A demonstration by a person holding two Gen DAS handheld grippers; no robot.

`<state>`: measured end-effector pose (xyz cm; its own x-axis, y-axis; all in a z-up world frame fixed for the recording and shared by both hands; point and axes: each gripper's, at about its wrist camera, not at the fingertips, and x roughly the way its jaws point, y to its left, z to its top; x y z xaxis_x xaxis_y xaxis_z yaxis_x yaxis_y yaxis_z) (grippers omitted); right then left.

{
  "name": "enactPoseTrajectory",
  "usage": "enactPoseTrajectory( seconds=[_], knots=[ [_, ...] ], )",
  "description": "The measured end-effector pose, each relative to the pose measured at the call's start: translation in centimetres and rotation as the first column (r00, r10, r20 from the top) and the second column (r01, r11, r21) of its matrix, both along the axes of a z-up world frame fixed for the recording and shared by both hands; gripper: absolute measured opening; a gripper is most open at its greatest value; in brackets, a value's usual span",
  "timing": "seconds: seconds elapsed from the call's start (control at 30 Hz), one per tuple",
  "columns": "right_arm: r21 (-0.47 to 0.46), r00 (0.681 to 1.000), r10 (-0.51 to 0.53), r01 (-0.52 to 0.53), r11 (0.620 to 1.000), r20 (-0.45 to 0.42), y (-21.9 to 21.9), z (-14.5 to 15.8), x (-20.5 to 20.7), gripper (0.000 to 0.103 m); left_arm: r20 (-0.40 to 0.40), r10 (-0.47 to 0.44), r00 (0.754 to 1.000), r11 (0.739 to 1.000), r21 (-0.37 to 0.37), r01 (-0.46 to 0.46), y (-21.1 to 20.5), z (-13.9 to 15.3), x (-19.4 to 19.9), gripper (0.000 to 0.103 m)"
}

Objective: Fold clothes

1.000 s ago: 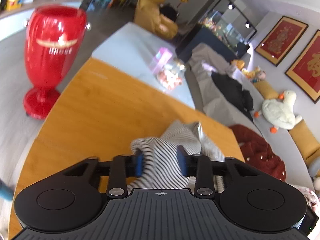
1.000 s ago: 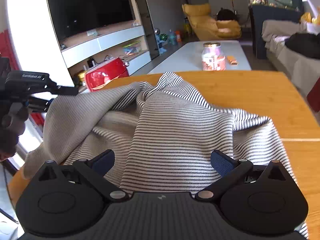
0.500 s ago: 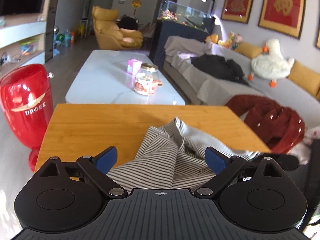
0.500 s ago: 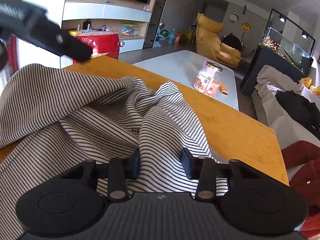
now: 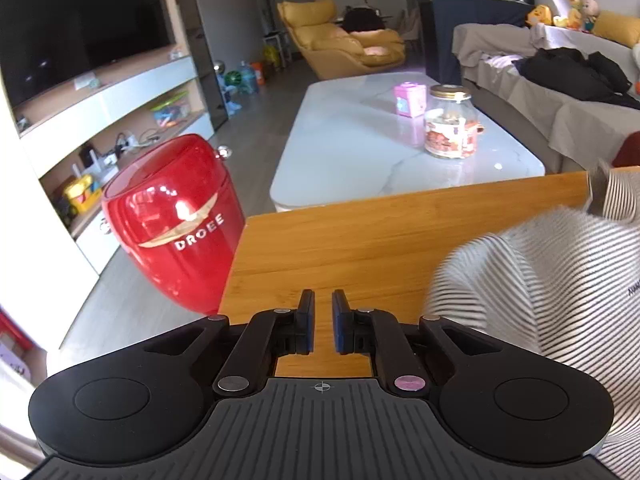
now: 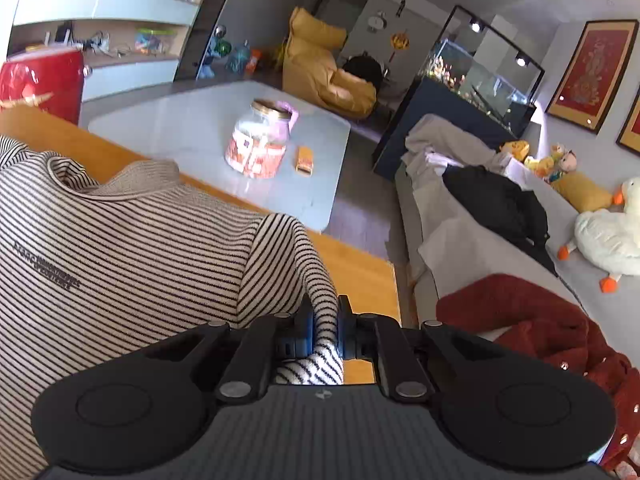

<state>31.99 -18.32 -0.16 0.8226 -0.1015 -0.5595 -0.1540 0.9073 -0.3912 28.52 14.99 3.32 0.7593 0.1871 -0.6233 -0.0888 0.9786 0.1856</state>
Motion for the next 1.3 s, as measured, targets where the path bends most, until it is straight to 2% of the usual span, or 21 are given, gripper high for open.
enactPoseTrajectory(
  seconds=[0.03, 0.1, 0.13, 0.17, 0.2, 0.27, 0.33, 0.4, 0.5, 0.6, 0.63, 0.67, 0.7, 0.77, 0.8, 0.87, 0.93, 1.03, 1.17, 1.3],
  knots=[
    [0.016, 1.000, -0.010, 0.010, 1.000, -0.018, -0.4, -0.6, 0.5, 0.011, -0.001, 0.009, 1.000, 1.000, -0.022, -0.009, 0.3, 0.2, -0.1, 0.012],
    [0.074, 1.000, -0.008, 0.008, 0.997, -0.008, -1.2, 0.1, 0.2, 0.016, 0.003, 0.012, 1.000, 0.995, -0.100, -0.012, 0.8, 1.2, -0.9, 0.025],
    [0.095, 1.000, -0.006, 0.005, 0.995, 0.004, -1.7, 0.7, -0.3, 0.026, 0.013, 0.003, 1.000, 0.990, -0.139, -0.001, 0.9, 1.7, -1.4, 0.044],
    [0.116, 1.000, -0.004, 0.002, 0.993, 0.016, -2.1, 1.4, -0.8, 0.030, 0.038, -0.022, 0.999, 0.984, -0.178, 0.029, 0.6, 2.5, -2.0, 0.061],
    [0.124, 1.000, 0.027, -0.027, 0.992, 0.006, -1.9, 1.7, -2.2, 0.037, 0.064, -0.049, 0.997, 0.976, -0.207, 0.062, 0.1, 3.1, -2.7, 0.066],
    [0.139, 0.995, 0.094, -0.091, 0.986, -0.018, -1.3, 2.2, -5.2, 0.043, 0.120, -0.128, 0.985, 0.962, -0.226, 0.152, -2.1, 3.9, -4.4, 0.086],
    [0.155, 0.986, 0.162, -0.154, 0.976, -0.041, -0.6, 2.7, -8.3, 0.052, 0.160, -0.203, 0.966, 0.937, -0.253, 0.239, -4.4, 4.1, -6.0, 0.097],
    [0.172, 0.971, 0.229, -0.215, 0.961, -0.063, 0.0, 3.2, -11.3, 0.059, 0.187, -0.272, 0.944, 0.903, -0.289, 0.317, -6.6, 3.8, -7.5, 0.098],
    [0.201, 0.940, 0.328, -0.304, 0.931, -0.093, 1.0, 4.0, -15.9, 0.064, 0.167, -0.354, 0.920, 0.842, -0.371, 0.391, -8.8, 1.8, -9.2, 0.101],
    [0.232, 0.898, 0.423, -0.389, 0.892, -0.120, 1.9, 4.8, -20.4, 0.064, 0.119, -0.395, 0.911, 0.810, -0.423, 0.406, -10.1, -0.6, -10.1, 0.102],
    [0.191, 0.890, 0.429, -0.399, 0.897, -0.153, 2.9, 3.7, -21.1, 0.064, 0.102, -0.401, 0.910, 0.805, -0.436, 0.404, -10.3, -1.2, -10.3, 0.102],
    [0.133, 0.891, 0.418, -0.400, 0.907, -0.175, 3.6, 2.5, -21.5, 0.062, 0.088, -0.398, 0.913, 0.806, -0.442, 0.394, -10.2, -1.6, -10.5, 0.102],
    [0.076, 0.896, 0.411, -0.404, 0.912, -0.168, 4.0, 1.5, -21.9, 0.055, 0.079, -0.393, 0.916, 0.808, -0.447, 0.385, -9.9, -1.8, -10.6, 0.102],
    [0.009, 0.911, 0.385, -0.388, 0.922, -0.149, 3.9, 1.6, -21.4, 0.021, 0.091, -0.372, 0.924, 0.816, -0.442, 0.372, -8.7, -1.3, -11.1, 0.102],
    [0.002, 0.930, 0.347, -0.349, 0.937, -0.122, 3.1, 2.5, -20.6, 0.010, 0.103, -0.359, 0.928, 0.824, -0.432, 0.367, -7.9, -0.7, -11.6, 0.102],
    [0.002, 0.966, 0.255, -0.255, 0.967, -0.053, 1.2, 5.1, -18.5, 0.009, 0.121, -0.327, 0.937, 0.845, -0.407, 0.347, -6.1, 0.4, -12.3, 0.103],
    [0.045, 0.988, 0.143, -0.146, 0.988, 0.064, -1.5, 9.1, -16.1, 0.005, 0.128, -0.292, 0.948, 0.863, -0.391, 0.319, -4.5, 1.2, -13.1, 0.103],
    [0.214, 0.974, -0.005, -0.044, 0.976, 0.225, -5.4, 16.1, -12.6, 0.003, 0.126, -0.248, 0.960, 0.874, -0.399, 0.279, -2.3, 1.6, -14.0, 0.103],
    [0.326, 0.945, -0.001, -0.113, 0.939, 0.328, -4.8, 21.8, -10.1, 0.003, 0.118, -0.220, 0.968, 0.872, -0.420, 0.250, -0.5, 1.5, -14.9, 0.103],
    [0.393, 0.947, 0.100, -0.221, 0.893, 0.306, -0.7, 22.7, -7.4, 0.003, 0.119, -0.199, 0.973, 0.874, -0.428, 0.231, 0.7, 1.7, -15.5, 0.103]
  ],
)
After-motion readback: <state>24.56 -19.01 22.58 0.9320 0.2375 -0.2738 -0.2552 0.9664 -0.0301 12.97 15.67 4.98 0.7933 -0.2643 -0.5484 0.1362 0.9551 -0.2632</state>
